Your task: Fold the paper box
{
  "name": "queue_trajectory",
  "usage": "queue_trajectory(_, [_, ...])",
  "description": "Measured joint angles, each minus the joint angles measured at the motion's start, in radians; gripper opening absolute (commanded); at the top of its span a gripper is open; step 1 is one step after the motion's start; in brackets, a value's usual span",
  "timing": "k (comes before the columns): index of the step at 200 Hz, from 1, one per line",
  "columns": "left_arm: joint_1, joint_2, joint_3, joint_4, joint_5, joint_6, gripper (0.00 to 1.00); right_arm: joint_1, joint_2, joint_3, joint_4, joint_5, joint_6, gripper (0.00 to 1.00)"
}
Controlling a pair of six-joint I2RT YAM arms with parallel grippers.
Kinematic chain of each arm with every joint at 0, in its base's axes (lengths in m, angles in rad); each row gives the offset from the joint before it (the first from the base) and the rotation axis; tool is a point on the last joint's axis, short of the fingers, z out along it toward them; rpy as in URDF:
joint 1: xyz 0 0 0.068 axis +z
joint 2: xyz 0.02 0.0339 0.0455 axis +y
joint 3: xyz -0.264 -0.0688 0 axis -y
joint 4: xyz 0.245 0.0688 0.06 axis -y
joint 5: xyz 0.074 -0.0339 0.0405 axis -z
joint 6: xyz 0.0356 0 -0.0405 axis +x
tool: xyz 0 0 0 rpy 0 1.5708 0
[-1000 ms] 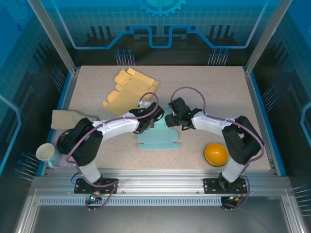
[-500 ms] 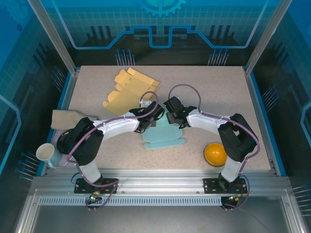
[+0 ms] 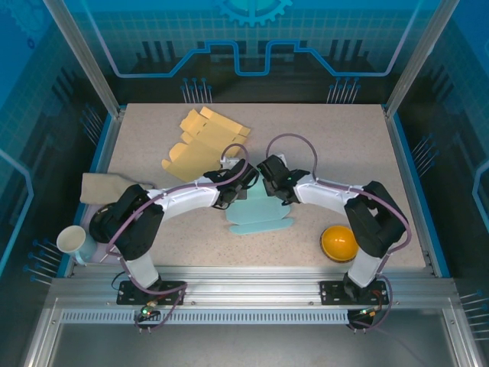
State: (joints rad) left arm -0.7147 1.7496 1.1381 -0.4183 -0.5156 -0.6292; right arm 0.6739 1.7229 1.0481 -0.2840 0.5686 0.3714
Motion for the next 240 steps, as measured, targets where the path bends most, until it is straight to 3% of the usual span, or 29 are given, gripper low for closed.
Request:
queue_trajectory(78, [0.024, 0.005, 0.01, -0.083, -0.007, 0.0, 0.2, -0.002, -0.031, -0.048, 0.076, -0.135, -0.031, 0.71])
queue_trajectory(128, [0.081, 0.084, 0.079, -0.113, 0.029, 0.001, 0.21, -0.02, -0.051, -0.043, 0.053, -0.237, 0.033, 0.71])
queue_trajectory(204, [0.104, 0.106, 0.082, -0.113, 0.094, 0.002, 0.23, 0.0, -0.332, -0.089, 0.066, -0.253, 0.021, 0.71])
queue_trajectory(240, [0.104, 0.055, 0.064, -0.095, 0.114, 0.003, 0.29, -0.001, -0.354, -0.071, 0.034, -0.227, -0.028, 0.7])
